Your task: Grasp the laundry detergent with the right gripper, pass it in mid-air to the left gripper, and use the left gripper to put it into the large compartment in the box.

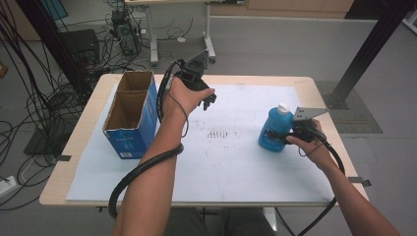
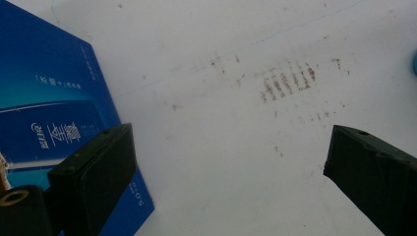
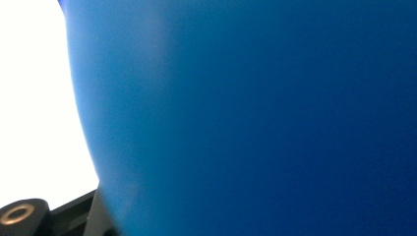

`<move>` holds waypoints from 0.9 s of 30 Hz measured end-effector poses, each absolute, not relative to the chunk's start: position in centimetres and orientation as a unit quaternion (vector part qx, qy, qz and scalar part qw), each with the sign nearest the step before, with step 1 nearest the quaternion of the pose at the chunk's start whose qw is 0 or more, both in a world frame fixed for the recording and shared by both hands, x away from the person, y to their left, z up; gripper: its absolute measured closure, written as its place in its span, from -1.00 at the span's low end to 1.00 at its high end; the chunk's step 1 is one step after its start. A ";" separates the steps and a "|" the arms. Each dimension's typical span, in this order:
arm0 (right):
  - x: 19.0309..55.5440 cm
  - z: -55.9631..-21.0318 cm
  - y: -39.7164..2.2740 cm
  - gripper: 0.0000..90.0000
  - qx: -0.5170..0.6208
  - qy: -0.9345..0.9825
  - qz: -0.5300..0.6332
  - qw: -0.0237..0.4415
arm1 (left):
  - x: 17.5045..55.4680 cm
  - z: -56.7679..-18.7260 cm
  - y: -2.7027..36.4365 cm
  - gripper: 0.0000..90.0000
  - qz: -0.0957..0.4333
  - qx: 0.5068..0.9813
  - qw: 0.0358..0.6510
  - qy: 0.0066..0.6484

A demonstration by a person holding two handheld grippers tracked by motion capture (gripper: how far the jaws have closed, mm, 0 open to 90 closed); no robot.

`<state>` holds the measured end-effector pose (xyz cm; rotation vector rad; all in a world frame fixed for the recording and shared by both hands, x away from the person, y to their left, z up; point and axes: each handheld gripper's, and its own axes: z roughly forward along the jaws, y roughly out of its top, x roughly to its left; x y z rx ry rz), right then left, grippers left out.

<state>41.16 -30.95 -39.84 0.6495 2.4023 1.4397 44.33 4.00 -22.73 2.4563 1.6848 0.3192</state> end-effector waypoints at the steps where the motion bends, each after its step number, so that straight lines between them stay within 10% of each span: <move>1: 41.2 -39.8 -30.9 -0.02 0.225 0.829 0.495 0.134 | 44.3 -22.7 4.0 -0.87 0.106 0.818 0.073 0.561; 27: 42.0 -33.5 -27.3 -0.02 0.250 0.840 0.470 0.102 | 43.9 -18.3 6.2 -0.87 0.091 0.881 0.062 0.461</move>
